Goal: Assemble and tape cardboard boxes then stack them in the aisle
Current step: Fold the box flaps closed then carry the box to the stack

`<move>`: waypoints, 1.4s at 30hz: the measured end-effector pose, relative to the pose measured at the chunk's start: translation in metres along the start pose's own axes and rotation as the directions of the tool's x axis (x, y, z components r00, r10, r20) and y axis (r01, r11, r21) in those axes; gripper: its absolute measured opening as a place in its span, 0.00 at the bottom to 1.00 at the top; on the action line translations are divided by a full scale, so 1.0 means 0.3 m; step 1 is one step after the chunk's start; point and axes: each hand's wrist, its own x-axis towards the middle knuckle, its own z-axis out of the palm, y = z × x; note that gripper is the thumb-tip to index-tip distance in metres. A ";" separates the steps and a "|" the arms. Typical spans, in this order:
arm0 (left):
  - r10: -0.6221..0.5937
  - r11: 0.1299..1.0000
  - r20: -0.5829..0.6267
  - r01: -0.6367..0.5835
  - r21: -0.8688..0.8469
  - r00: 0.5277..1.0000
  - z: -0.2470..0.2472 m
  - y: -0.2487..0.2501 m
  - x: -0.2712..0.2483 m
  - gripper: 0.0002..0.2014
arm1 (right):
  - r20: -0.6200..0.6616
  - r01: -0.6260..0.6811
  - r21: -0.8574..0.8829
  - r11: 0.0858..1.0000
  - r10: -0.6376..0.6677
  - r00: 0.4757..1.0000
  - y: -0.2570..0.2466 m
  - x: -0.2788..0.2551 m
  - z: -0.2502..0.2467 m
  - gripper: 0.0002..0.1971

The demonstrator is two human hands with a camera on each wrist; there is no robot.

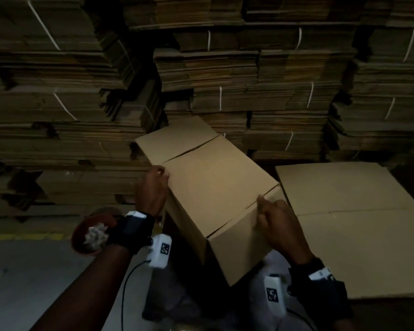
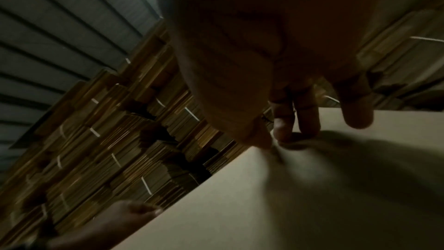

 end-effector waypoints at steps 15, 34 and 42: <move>0.422 0.643 0.701 -0.735 0.216 0.575 0.074 0.150 -0.036 0.33 | 0.063 0.290 -0.040 0.956 -0.287 0.956 -0.061 0.024 -0.020 0.21; 0.588 0.778 0.230 -0.620 0.102 0.776 -0.141 0.191 0.002 0.25 | 0.098 0.311 0.051 0.949 -0.314 0.944 -0.254 0.143 -0.069 0.23; 0.428 0.725 0.077 -0.393 0.566 0.900 -0.274 0.170 0.008 0.27 | -0.113 0.336 -0.040 0.941 -0.339 0.934 -0.143 0.144 -0.341 0.12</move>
